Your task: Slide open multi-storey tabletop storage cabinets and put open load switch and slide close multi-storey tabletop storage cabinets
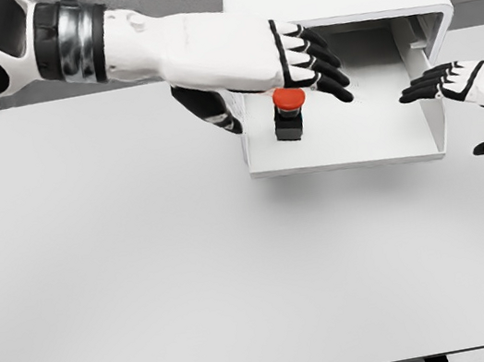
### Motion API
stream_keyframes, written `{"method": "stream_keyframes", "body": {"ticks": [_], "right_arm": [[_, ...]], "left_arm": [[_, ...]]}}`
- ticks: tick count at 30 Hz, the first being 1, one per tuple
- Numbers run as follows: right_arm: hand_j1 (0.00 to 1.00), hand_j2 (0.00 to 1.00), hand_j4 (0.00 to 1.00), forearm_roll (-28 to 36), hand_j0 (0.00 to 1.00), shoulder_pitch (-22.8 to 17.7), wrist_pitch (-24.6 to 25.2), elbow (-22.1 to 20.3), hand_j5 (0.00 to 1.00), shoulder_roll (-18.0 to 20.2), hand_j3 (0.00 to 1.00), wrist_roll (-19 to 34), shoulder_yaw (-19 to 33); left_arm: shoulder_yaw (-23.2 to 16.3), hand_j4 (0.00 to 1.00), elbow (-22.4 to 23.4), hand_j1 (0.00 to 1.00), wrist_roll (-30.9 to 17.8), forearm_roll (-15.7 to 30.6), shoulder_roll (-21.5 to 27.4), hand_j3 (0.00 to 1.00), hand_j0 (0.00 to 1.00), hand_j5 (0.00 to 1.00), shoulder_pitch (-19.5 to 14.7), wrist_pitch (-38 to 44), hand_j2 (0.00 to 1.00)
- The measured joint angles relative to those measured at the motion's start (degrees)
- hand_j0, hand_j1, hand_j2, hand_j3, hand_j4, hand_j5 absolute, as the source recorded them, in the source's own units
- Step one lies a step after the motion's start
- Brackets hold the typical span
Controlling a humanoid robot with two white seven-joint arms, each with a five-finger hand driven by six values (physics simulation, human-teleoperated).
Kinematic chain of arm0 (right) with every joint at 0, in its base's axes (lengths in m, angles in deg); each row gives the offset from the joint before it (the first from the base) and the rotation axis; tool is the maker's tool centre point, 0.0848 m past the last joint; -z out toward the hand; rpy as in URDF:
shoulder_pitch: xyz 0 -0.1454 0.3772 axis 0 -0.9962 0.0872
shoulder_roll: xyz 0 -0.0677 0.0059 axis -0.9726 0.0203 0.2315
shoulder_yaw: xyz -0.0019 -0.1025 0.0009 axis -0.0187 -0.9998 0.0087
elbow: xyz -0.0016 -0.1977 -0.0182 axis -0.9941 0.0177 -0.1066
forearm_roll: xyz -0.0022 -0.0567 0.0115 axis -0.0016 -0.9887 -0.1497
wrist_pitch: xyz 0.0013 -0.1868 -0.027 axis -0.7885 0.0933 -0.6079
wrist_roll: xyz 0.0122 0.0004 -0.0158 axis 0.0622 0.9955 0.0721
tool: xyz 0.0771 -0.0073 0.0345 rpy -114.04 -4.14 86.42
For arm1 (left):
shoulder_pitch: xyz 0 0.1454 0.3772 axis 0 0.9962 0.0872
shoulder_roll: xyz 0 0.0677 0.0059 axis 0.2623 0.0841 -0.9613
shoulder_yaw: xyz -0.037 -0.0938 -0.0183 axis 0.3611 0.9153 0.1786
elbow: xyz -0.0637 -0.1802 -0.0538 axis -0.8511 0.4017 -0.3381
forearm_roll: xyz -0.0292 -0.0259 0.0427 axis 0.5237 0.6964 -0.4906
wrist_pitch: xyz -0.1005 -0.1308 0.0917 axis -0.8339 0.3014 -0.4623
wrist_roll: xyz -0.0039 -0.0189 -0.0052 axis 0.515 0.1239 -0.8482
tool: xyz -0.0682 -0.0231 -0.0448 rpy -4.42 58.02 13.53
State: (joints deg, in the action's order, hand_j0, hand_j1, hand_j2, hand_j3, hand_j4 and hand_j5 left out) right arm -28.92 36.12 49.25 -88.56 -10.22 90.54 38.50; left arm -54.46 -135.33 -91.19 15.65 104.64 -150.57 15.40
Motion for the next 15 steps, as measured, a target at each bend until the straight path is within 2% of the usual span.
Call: {"method": "stream_keyframes", "body": {"ticks": [1,3,4,5,6,8,9,11,14,15], "right_arm": [[1.0,1.0,1.0,0.0,1.0,0.0,0.0,0.0,1.0,0.1,1.0,-0.3,-0.3],[1.0,1.0,1.0,0.0,1.0,-0.1,0.0,-0.1,1.0,0.0,1.0,-0.8,-0.7],[1.0,1.0,1.0,0.0,1.0,0.3,0.0,-0.1,1.0,-0.1,1.0,-1.0,-0.9],[1.0,1.0,1.0,0.1,1.0,1.1,0.0,-0.2,1.0,-0.2,1.0,-1.1,-1.4],[1.0,1.0,1.0,0.1,1.0,1.7,0.0,-0.2,1.0,-0.4,1.0,-1.2,-2.1],[1.0,1.0,1.0,0.0,1.0,1.8,0.0,-0.2,1.0,-0.7,1.0,-1.3,-3.3],[1.0,1.0,1.0,0.0,1.0,1.9,0.0,-0.3,1.0,-0.8,1.0,-1.3,-3.8],[1.0,1.0,1.0,0.0,1.0,2.3,0.0,-0.3,1.0,-1.2,1.0,-1.4,-4.8],[1.0,1.0,1.0,0.1,1.0,3.9,0.0,-0.3,1.0,-1.8,1.0,-1.9,-5.9],[1.0,1.0,1.0,0.1,1.0,4.4,0.0,-0.3,1.0,-2.1,1.0,-2.1,-6.6]], "left_arm": [[1.5,1.0,-2.0,1.0,0.0,2.6,3.8,1.0,1.0,1.0,3.8,0.1,1.0],[7.8,1.0,-4.5,1.0,0.0,6.1,10.1,1.0,1.0,1.0,16.1,0.0,1.0],[11.2,1.0,-5.3,1.0,-0.1,7.0,12.0,1.0,1.0,1.0,19.7,-0.2,1.0],[13.7,1.0,-5.7,1.0,-0.1,8.4,13.5,1.0,1.0,1.0,21.8,-0.1,1.0],[15.7,1.0,-5.9,1.0,-0.1,9.5,14.4,1.0,1.0,1.0,23.8,-0.1,1.0],[20.5,1.0,-5.9,1.0,-0.1,10.7,15.5,1.0,1.0,1.0,30.2,-0.1,1.0],[22.8,1.0,-5.5,1.0,-0.1,11.0,15.8,1.0,1.0,1.0,32.2,-0.1,1.0],[25.8,1.0,-3.8,1.0,-0.2,11.6,15.9,1.0,1.0,1.0,33.4,-0.1,1.0],[27.7,1.0,0.4,1.0,-0.2,11.9,15.0,1.0,1.0,1.0,36.5,0.0,1.0],[28.1,1.0,1.7,1.0,-0.2,11.9,14.5,1.0,1.0,1.0,36.6,0.0,1.0]]}}
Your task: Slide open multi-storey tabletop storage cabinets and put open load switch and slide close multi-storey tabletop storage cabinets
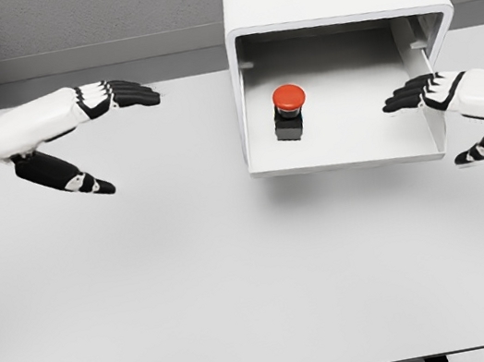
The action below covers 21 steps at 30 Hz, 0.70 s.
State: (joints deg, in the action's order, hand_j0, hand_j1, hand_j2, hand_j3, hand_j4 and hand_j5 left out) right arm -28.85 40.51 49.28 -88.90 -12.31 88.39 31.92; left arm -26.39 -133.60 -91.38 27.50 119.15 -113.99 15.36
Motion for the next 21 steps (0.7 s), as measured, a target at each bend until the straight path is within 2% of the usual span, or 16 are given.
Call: {"method": "stream_keyframes", "body": {"ticks": [3,6,14,21], "right_arm": [[1.0,1.0,1.0,0.0,1.0,0.1,0.0,0.0,1.0,-0.7,1.0,-0.5,-1.4],[1.0,1.0,1.0,0.0,1.0,0.2,0.0,0.0,1.0,-1.3,1.0,-0.7,-2.2],[1.0,1.0,1.0,0.0,1.0,1.2,0.0,0.0,1.0,-2.8,1.0,-0.9,-3.4],[1.0,1.0,1.0,0.0,1.0,3.3,0.0,0.0,1.0,-4.1,1.0,-0.9,-4.7]], "left_arm": [[0.5,1.0,3.8,1.0,0.0,-0.1,-1.6,1.0,1.0,1.0,1.7,0.0,1.0],[0.7,1.0,5.6,1.0,0.0,-0.2,-3.1,1.0,1.0,1.0,4.3,0.0,1.0],[0.8,1.0,7.8,1.0,0.0,0.1,-5.1,1.0,1.0,1.0,5.4,0.0,1.0],[0.3,1.0,11.6,1.0,0.0,-0.1,-7.7,1.0,1.0,1.0,5.4,0.0,1.0]]}}
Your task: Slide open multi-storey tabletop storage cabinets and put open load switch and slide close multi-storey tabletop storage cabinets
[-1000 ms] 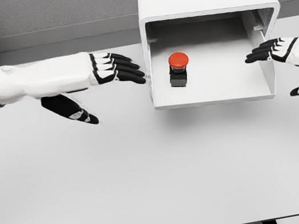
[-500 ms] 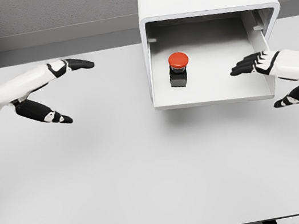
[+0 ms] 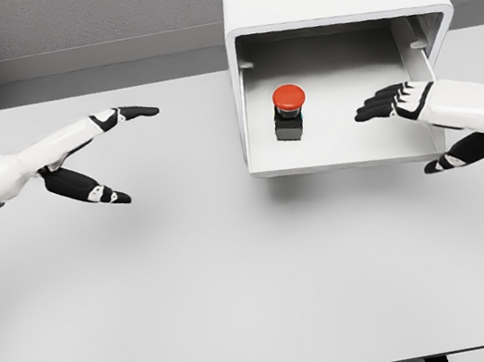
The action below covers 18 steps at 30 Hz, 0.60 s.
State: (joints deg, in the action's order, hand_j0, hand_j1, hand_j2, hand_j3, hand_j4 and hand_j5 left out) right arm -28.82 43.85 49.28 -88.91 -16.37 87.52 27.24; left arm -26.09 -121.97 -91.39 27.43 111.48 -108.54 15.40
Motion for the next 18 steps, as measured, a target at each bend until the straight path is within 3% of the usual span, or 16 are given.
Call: {"method": "stream_keyframes", "body": {"ticks": [18], "right_arm": [[1.0,1.0,1.0,0.2,1.0,1.8,0.0,0.4,1.0,-3.4,1.0,1.3,-0.4]], "left_arm": [[-0.2,1.0,1.3,1.0,0.0,-0.2,-0.5,1.0,1.0,1.0,0.1,0.0,1.0]]}}
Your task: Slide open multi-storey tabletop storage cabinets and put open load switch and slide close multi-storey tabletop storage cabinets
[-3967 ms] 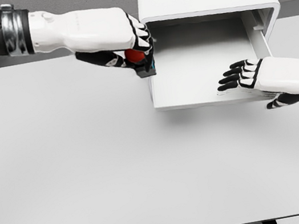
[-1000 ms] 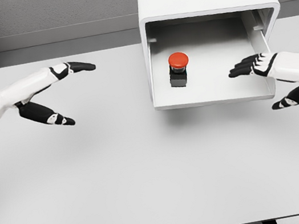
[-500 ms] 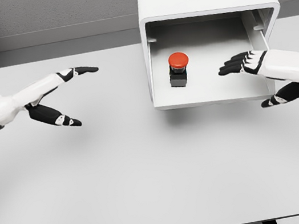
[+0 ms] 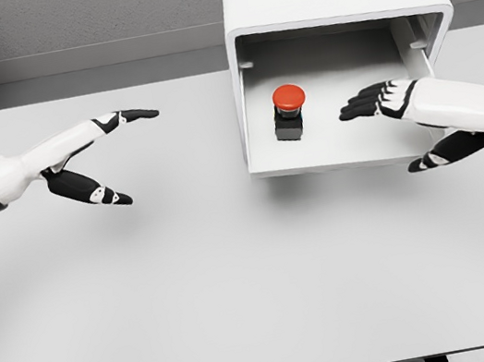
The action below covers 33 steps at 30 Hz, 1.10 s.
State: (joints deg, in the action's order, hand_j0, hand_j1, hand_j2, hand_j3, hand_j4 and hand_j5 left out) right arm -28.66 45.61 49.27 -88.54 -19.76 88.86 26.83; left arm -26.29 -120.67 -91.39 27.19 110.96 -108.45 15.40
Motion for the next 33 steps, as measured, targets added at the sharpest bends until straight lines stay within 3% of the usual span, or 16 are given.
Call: {"method": "stream_keyframes", "body": {"ticks": [23,33], "right_arm": [[1.0,1.0,1.0,0.3,1.0,3.9,0.0,4.7,1.0,-5.7,1.0,4.4,-0.5],[1.0,1.0,1.0,0.0,1.0,6.6,0.0,12.4,1.0,-10.2,1.0,7.6,-0.7]], "left_arm": [[0.0,1.0,-0.7,1.0,0.0,-0.1,-0.1,1.0,1.0,1.0,0.7,0.0,1.0],[0.1,1.0,-0.9,1.0,0.0,-0.1,-0.1,1.0,1.0,1.0,0.7,0.0,1.0]]}}
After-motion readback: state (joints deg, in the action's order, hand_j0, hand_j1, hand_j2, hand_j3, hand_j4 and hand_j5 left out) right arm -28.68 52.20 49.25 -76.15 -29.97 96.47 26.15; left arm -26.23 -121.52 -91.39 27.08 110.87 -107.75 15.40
